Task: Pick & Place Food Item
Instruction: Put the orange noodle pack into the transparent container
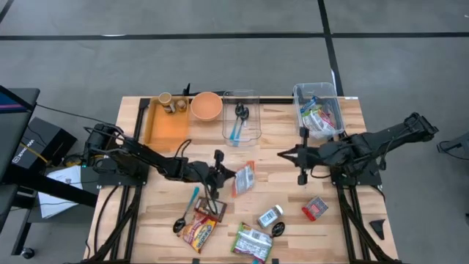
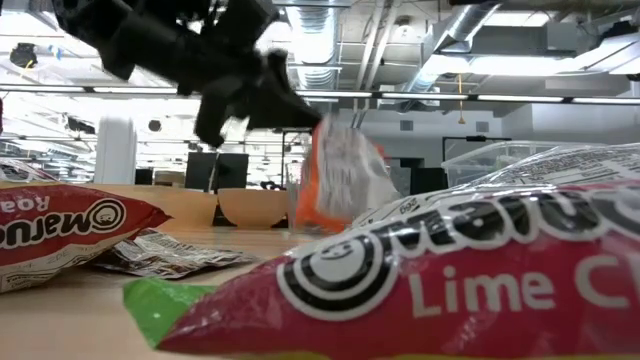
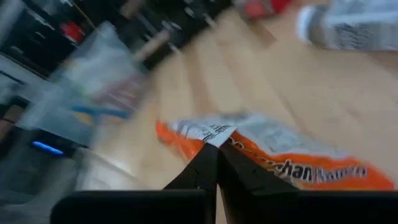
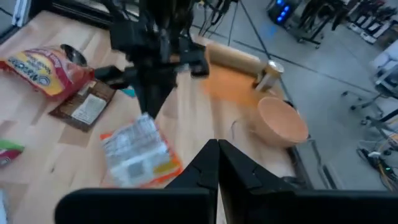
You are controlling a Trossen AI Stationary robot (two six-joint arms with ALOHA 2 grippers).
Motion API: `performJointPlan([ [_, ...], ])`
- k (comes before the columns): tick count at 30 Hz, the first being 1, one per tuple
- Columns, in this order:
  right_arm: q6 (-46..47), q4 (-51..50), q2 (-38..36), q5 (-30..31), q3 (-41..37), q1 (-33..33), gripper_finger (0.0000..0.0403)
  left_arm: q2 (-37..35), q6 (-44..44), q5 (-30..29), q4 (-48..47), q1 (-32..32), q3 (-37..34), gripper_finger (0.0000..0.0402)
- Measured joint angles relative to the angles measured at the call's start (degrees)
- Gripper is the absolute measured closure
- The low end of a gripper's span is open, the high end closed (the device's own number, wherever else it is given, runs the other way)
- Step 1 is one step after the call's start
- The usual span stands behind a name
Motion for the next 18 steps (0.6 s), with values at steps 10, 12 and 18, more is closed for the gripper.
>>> performJointPlan([
  [10, -5.32, 8.42, -2.73, -0.23, -3.32, -0.2, 0.0388, -13.28, 17.99, -1.78, 0.5, 0.39, 4.99, 0.0401],
  [12, -6.14, 10.48, -2.28, -0.79, -3.77, -0.61, 0.0365, -15.02, 19.22, -1.42, 0.55, 0.46, 5.25, 0.0401],
  [18, -7.29, 13.96, -1.94, -7.21, -5.21, -2.42, 0.0262, -15.9, 19.65, -0.92, -0.27, 0.65, 5.26, 0.0401],
])
